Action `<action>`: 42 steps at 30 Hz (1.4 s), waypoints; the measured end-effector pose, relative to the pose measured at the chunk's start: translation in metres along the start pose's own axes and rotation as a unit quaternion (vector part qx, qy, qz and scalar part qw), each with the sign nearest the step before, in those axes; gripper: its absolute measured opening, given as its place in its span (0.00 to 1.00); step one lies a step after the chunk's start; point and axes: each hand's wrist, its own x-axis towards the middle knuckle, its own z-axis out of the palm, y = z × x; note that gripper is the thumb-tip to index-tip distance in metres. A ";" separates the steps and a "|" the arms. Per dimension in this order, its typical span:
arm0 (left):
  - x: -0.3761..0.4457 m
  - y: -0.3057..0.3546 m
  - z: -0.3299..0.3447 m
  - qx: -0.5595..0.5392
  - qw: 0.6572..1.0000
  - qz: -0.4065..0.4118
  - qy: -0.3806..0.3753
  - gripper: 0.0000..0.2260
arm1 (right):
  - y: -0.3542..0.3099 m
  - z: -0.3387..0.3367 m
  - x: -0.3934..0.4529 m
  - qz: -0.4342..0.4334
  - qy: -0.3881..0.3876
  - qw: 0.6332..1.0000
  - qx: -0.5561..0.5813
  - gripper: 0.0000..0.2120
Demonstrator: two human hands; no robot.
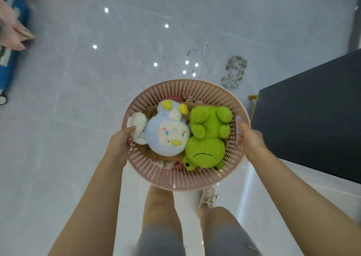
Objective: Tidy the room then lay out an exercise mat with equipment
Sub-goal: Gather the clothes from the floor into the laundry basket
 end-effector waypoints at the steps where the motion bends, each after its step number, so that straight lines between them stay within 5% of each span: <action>1: 0.013 0.012 0.005 0.010 1.000 0.001 -0.018 0.14 | -0.005 0.007 0.007 0.003 0.013 1.000 0.011 0.15; 15: 0.178 0.116 0.093 0.141 0.987 0.042 -0.070 0.17 | -0.049 0.091 0.118 0.052 0.075 0.994 0.060 0.24; 19: 0.194 0.121 0.094 0.160 0.984 0.047 -0.070 0.16 | -0.035 0.096 0.142 0.033 0.143 0.989 0.030 0.43; 23: 0.181 0.119 0.087 0.174 0.980 0.057 -0.078 0.20 | -0.039 0.101 0.121 0.022 0.116 0.993 0.030 0.32; 30: 0.106 0.124 0.074 0.159 0.973 0.093 -0.136 0.11 | -0.040 0.086 0.092 0.032 0.065 0.997 0.019 0.12; 33: 0.075 0.109 0.071 0.114 0.978 0.047 -0.168 0.13 | -0.035 0.081 0.059 0.023 0.065 0.997 0.030 0.05; 37: 0.043 0.075 0.086 0.082 0.977 -0.065 -0.187 0.16 | -0.008 0.074 0.018 0.052 0.007 0.998 0.032 0.05; 42: 0.004 0.038 0.123 0.133 0.953 -0.078 -0.259 0.17 | 0.037 0.052 -0.020 0.102 -0.030 0.983 0.149 0.07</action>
